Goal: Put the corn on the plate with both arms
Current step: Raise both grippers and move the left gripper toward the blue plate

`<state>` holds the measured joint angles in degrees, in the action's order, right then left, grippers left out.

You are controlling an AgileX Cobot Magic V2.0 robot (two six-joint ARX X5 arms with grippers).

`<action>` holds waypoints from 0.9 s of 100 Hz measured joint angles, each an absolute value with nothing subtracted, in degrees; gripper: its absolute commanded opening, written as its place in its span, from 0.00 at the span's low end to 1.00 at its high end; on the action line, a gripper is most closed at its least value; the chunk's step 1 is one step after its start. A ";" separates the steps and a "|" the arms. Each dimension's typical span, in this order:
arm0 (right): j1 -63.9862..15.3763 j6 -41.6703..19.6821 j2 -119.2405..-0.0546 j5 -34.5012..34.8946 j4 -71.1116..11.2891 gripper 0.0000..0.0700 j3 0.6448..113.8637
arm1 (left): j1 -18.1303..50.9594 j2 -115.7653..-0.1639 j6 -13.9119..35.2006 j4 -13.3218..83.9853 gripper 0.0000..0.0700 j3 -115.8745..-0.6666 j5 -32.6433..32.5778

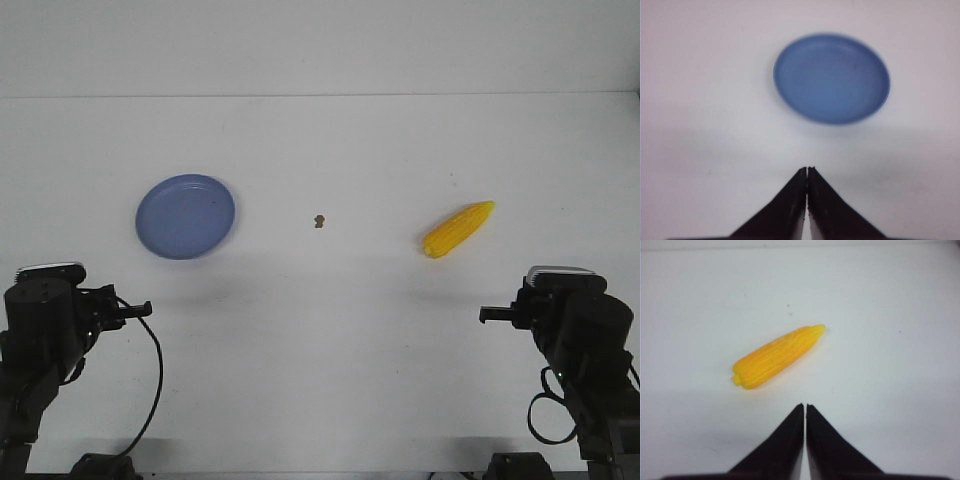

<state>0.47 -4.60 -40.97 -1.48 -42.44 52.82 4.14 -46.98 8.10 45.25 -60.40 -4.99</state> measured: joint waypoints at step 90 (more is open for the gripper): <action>0.47 -4.58 -41.80 -1.32 -43.57 0.81 52.82 | 4.14 -50.17 8.32 44.58 0.93 -61.08 -4.95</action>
<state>0.47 -4.58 -41.80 -1.32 -43.57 52.82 4.14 -50.17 8.32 44.58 -61.08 -4.95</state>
